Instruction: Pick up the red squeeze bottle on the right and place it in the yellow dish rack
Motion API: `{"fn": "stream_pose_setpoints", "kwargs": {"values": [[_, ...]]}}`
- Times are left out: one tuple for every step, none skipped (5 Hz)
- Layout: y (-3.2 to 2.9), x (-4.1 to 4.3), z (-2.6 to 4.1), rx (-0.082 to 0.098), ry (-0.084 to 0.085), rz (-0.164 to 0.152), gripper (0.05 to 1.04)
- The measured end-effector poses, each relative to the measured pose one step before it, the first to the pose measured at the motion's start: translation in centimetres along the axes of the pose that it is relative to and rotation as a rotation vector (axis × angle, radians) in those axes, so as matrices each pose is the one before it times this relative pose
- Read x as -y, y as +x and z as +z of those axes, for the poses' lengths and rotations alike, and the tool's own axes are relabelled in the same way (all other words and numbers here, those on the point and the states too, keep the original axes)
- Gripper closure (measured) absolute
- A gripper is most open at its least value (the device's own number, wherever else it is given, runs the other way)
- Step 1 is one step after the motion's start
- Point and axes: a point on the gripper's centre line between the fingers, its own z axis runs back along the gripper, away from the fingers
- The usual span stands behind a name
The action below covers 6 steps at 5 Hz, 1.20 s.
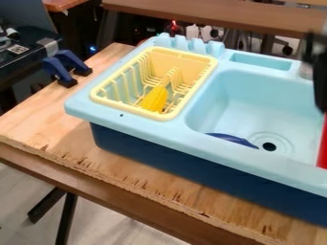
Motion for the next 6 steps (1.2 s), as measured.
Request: {"fn": "stream_pose_setpoints", "kwargs": {"values": [[-0.633, -0.171, 3.347, 0.0618, 0.0342, 0.0056, 0.530], [-0.890, -1.071, 1.515, 0.0118, 0.0098, 0.0288, 0.530], [-0.603, -2.321, 0.281, -0.0363, 0.0177, 0.0654, 0.530], [-0.094, -2.207, 0.086, -0.0123, 0.0014, 0.0715, 0.530], [-0.072, -3.181, 0.723, -0.0035, 0.0205, 0.0705, 0.530], [-0.222, -2.337, 1.513, 0.0397, 0.0141, 0.0457, 0.530]]}}
